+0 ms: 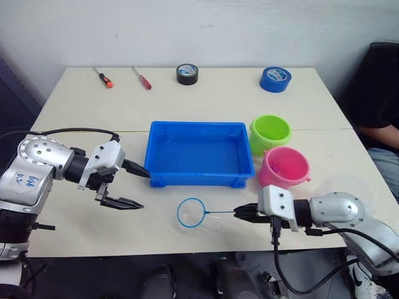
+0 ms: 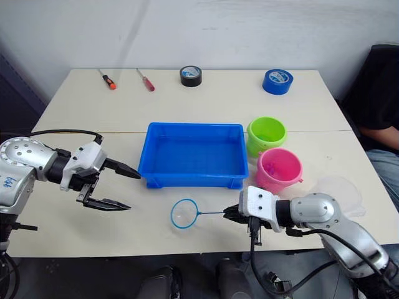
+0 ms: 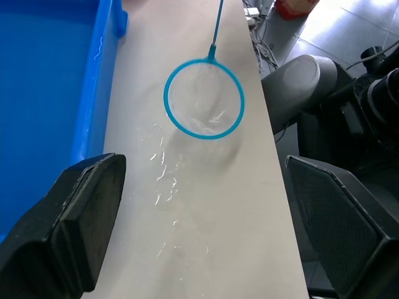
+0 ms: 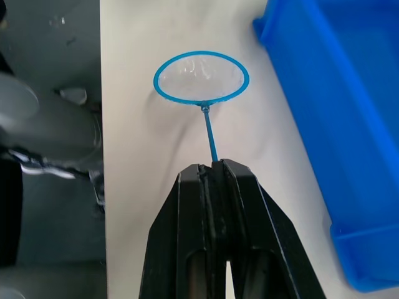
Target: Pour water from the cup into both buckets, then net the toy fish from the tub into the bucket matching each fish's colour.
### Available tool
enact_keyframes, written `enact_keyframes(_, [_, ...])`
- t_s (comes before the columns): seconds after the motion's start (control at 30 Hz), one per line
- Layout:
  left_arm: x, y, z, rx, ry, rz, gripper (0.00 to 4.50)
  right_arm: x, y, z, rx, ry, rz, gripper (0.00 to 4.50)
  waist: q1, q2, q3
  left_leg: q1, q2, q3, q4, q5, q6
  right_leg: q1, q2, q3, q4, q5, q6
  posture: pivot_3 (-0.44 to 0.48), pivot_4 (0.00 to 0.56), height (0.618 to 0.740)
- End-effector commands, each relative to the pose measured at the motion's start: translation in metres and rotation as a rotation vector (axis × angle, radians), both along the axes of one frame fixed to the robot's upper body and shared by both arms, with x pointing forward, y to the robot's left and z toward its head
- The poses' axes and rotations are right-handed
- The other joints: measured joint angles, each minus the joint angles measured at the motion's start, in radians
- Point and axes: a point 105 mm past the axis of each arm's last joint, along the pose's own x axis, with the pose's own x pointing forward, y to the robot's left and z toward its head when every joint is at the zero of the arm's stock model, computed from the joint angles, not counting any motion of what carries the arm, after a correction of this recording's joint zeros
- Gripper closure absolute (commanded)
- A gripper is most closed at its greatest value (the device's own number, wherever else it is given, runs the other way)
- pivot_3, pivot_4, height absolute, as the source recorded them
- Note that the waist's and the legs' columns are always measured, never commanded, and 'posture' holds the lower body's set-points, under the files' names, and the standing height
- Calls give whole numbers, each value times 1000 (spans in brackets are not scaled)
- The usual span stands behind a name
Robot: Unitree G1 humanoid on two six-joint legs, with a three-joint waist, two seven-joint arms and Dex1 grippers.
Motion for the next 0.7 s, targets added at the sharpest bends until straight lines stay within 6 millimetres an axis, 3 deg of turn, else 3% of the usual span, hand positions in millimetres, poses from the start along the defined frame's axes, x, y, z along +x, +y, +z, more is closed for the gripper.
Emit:
enact_keyframes(0.03, [2, -3, 3, -14, -41, 8, 0, 7, 1, -6, -2, -41, -10, 3350, -3, 0, 0, 0, 0, 0, 0, 0, 0, 0, 0, 0, 0, 0, 0, 0, 150, 740])
enact_keyframes(0.13, [7, -8, 10, -83, -40, 35, 0, 12, -6, 9, 25, -66, -82, 1910, -3, 0, 0, 0, 0, 1, 0, 0, -1, 0, 0, 1, 1, 0, 0, 0, 150, 740])
enact_keyframes(0.27, [17, -12, 24, -199, -8, 76, 0, -2, -35, 53, 122, -72, -260, 127, 10, 0, 0, 0, 0, -1, 0, 0, -1, 0, 0, -1, 2, 0, 0, 0, 150, 740])
enact_keyframes(0.47, [35, -12, 32, -329, 36, 138, 0, -30, -99, 89, 152, -77, -547, 17, 36, -1, -1, 1, 0, -3, 0, 0, -1, 5, 0, -3, -1, 0, 0, 0, 150, 740])
enact_keyframes(0.5, [40, -10, 30, -332, 29, 154, 0, -36, -118, 94, 135, -83, -627, 17, 35, -1, -1, 3, 0, -3, 0, 0, -1, 6, 0, -3, -3, 0, 0, 0, 150, 740])
enact_keyframes(0.53, [43, -8, 29, -333, 23, 162, 0, -43, -134, 97, 117, -86, -699, 17, 37, -1, -1, 3, 0, -2, -1, 0, -1, 7, 0, -2, -3, 0, 0, 0, 150, 740])
enact_keyframes(0.7, [51, -7, 29, -347, 3, 161, 0, -72, -178, 103, 65, -120, -916, 17, 40, -2, -1, 4, 0, -3, -3, -1, 0, 8, 2, -2, -8, 0, 0, 0, 150, 740])
